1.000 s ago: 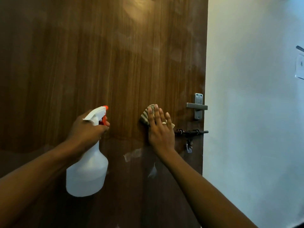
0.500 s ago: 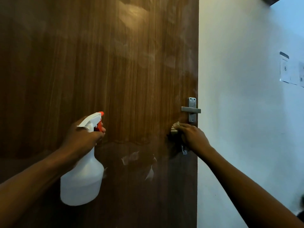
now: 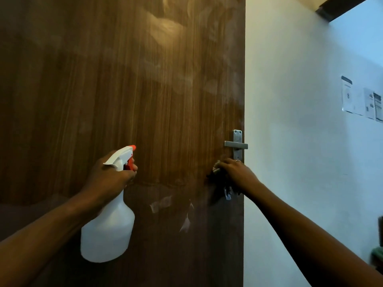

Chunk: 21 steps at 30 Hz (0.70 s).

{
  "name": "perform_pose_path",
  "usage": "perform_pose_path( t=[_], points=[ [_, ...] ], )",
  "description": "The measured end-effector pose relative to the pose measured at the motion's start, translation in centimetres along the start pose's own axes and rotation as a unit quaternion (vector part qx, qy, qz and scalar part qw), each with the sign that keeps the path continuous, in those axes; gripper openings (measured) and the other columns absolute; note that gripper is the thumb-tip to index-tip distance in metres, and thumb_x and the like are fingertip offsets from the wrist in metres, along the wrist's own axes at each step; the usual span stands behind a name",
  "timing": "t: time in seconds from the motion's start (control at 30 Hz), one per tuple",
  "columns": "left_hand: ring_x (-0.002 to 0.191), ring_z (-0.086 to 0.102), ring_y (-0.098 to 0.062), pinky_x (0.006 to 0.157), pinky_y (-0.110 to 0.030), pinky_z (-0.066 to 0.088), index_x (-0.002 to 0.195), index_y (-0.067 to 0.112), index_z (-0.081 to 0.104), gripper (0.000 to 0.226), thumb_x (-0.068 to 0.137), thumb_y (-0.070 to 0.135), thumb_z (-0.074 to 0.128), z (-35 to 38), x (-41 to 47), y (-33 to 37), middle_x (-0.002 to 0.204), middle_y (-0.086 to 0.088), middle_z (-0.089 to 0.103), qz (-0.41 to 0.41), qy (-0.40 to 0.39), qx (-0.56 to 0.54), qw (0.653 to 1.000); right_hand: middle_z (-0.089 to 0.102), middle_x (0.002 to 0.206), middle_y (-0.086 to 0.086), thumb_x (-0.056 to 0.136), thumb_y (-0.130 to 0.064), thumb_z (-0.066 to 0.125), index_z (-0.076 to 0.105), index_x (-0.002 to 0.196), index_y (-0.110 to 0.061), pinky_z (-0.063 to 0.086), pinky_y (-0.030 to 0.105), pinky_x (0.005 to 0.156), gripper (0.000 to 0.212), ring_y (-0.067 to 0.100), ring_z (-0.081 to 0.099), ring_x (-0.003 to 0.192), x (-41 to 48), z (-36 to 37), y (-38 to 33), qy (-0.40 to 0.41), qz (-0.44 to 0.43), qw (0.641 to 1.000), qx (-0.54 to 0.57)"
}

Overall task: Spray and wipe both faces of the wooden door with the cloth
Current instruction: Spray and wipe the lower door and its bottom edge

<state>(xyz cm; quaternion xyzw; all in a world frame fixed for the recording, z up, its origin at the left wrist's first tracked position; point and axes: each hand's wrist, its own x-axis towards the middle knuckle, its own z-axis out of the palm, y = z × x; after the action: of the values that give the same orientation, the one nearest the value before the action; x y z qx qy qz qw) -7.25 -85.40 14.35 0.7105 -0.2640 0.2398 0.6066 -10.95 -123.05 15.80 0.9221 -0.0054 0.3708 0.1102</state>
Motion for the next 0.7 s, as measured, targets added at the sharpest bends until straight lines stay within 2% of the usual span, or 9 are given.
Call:
perform_pose_path(
  t=[0.13,0.23,0.3,0.37,0.53,0.63,0.7],
  points=[
    [0.092,0.065,-0.022,0.085,-0.044,0.053,0.111,0.036,0.055,0.044,0.083,0.003,0.064,1.1,-1.1,1.1,0.09,0.004,0.068,-0.002,-0.002,-0.01,1.0,0.06,0.133,0.003,0.096,-0.029,0.061,0.061,0.128,-0.025,0.05,0.036,0.095,0.032,0.025,0.061,0.115,-1.0,0.1,3.4,0.022,0.104,0.994,-0.012],
    [0.101,0.06,-0.026,0.083,-0.038,0.051,0.117,0.02,0.054,0.041,0.083,0.0,0.062,1.4,-1.6,1.9,0.103,-0.01,0.063,0.002,0.006,-0.019,1.0,0.065,0.119,0.01,0.1,-0.022,0.054,0.063,0.122,-0.019,0.051,0.034,0.083,0.025,0.027,0.064,0.1,0.0,-0.2,3.1,0.052,0.16,0.985,0.046],
    [0.102,0.059,-0.026,0.082,-0.035,0.05,0.124,0.017,0.053,0.045,0.083,0.0,0.062,1.5,-2.0,2.3,0.107,-0.012,0.062,0.006,-0.001,-0.018,1.0,0.065,0.11,0.013,0.101,-0.013,0.045,0.063,0.116,-0.015,0.046,0.032,0.074,0.023,0.025,0.06,0.085,-0.2,-0.2,3.5,0.085,0.244,0.961,0.103],
    [0.103,0.059,-0.026,0.084,-0.034,0.05,0.128,0.016,0.051,0.05,0.083,-0.001,0.062,1.7,-2.3,2.4,0.108,-0.013,0.061,0.002,-0.004,-0.017,1.0,0.065,0.108,0.013,0.1,-0.008,0.043,0.063,0.114,-0.014,0.045,0.034,0.073,0.025,0.023,0.055,0.082,-0.6,0.6,4.5,0.122,0.308,0.934,0.135],
    [0.104,0.059,-0.026,0.086,-0.037,0.052,0.129,0.015,0.05,0.051,0.082,0.002,0.064,2.6,-2.5,2.4,0.11,-0.012,0.061,-0.006,-0.013,-0.009,1.0,0.065,0.106,0.013,0.1,-0.006,0.043,0.062,0.114,-0.012,0.053,0.039,0.078,0.025,0.027,0.06,0.087,-0.8,1.4,4.2,0.073,0.308,0.934,0.167],
    [0.103,0.059,-0.026,0.08,-0.032,0.052,0.124,0.011,0.053,0.045,0.082,0.003,0.065,3.8,-2.8,2.3,0.111,-0.013,0.061,-0.009,-0.015,-0.007,1.0,0.063,0.109,0.015,0.1,-0.007,0.043,0.062,0.117,-0.012,0.045,0.033,0.075,0.026,0.029,0.06,0.093,-0.6,1.2,4.4,0.057,0.301,0.94,0.147],
    [0.102,0.059,-0.026,0.078,-0.03,0.051,0.123,0.011,0.054,0.044,0.081,0.004,0.066,4.6,-3.0,2.2,0.111,-0.012,0.061,-0.011,-0.016,-0.007,1.0,0.06,0.105,0.012,0.1,-0.011,0.044,0.06,0.118,-0.012,0.042,0.033,0.073,0.024,0.028,0.058,0.09,-0.5,1.2,4.4,0.029,0.296,0.948,0.112]
  ],
)
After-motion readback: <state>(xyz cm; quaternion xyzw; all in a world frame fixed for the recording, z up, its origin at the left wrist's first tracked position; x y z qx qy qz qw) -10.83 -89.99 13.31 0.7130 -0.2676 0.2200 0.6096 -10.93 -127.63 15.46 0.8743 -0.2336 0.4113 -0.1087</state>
